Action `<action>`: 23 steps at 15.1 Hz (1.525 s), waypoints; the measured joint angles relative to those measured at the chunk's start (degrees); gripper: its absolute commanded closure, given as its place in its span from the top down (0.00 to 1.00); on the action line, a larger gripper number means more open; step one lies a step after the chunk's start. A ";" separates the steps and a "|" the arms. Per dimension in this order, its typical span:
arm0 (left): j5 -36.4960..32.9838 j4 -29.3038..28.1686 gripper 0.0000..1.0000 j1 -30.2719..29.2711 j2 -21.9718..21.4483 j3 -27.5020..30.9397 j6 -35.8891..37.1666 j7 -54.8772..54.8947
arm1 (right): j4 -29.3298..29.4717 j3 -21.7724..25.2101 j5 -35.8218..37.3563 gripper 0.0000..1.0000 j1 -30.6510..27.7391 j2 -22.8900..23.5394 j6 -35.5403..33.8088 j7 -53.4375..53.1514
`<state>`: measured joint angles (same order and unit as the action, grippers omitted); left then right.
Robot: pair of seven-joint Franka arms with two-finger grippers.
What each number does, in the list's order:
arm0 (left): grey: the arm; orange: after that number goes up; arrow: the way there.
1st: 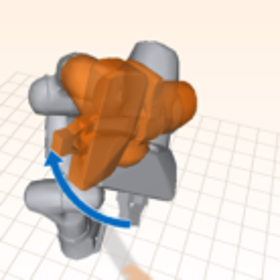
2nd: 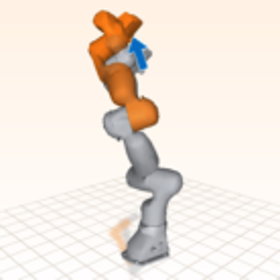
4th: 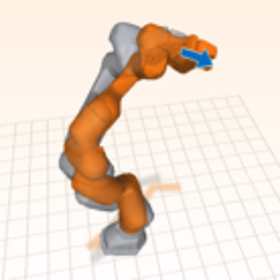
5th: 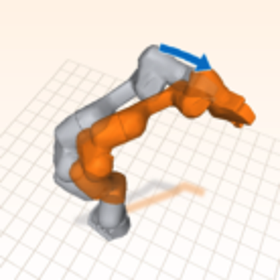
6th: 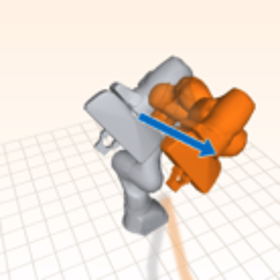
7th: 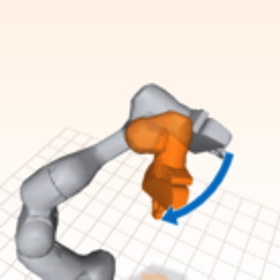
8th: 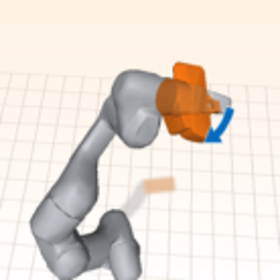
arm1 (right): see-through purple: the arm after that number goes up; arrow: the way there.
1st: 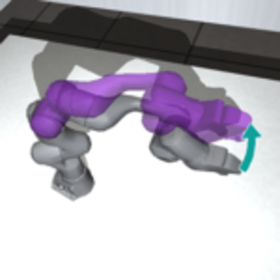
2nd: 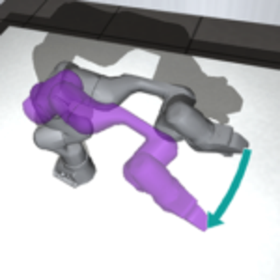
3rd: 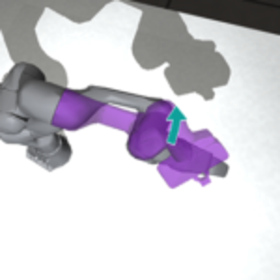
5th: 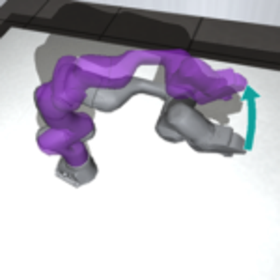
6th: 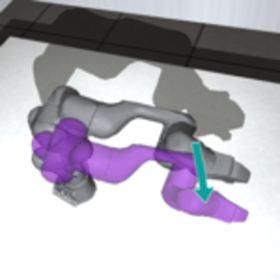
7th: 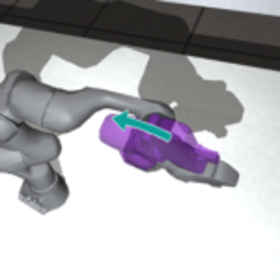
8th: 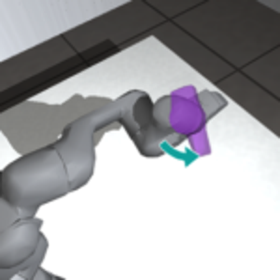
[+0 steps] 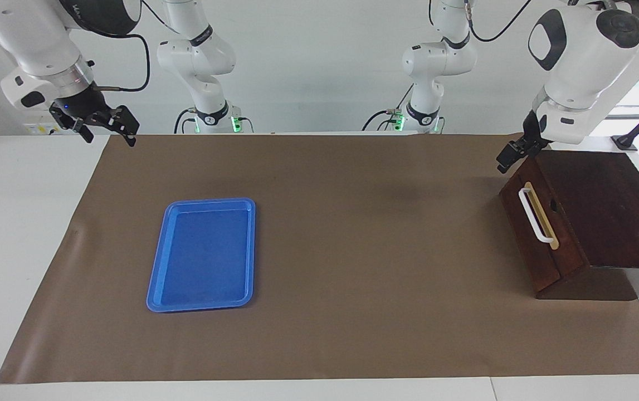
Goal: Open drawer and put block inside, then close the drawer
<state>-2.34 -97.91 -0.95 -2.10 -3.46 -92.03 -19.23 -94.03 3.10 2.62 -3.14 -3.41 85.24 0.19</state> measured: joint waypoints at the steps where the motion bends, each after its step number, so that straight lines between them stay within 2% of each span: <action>1: 0.67 0.65 1.00 -0.05 0.02 0.13 0.63 3.10 | 0.00 0.00 0.00 1.00 0.00 0.00 0.00 0.00; 7: 1.47 1.22 1.00 -0.12 1.96 -2.07 1.89 10.12 | 0.00 0.00 0.00 1.00 0.00 0.00 0.00 0.00; 11: 0.01 4.39 1.00 -0.11 3.81 -3.37 4.68 11.66 | 0.00 0.00 0.00 1.00 0.00 0.00 0.00 0.00; 23: -0.37 6.03 1.00 -0.14 4.03 -4.10 6.64 12.64 | 0.00 0.00 0.00 1.00 0.00 0.00 0.00 0.00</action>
<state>-2.71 -91.88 -1.09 1.93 -7.56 -85.39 -6.60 -94.03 3.10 2.62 -3.14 -3.41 85.24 0.19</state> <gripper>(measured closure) 0.000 0.000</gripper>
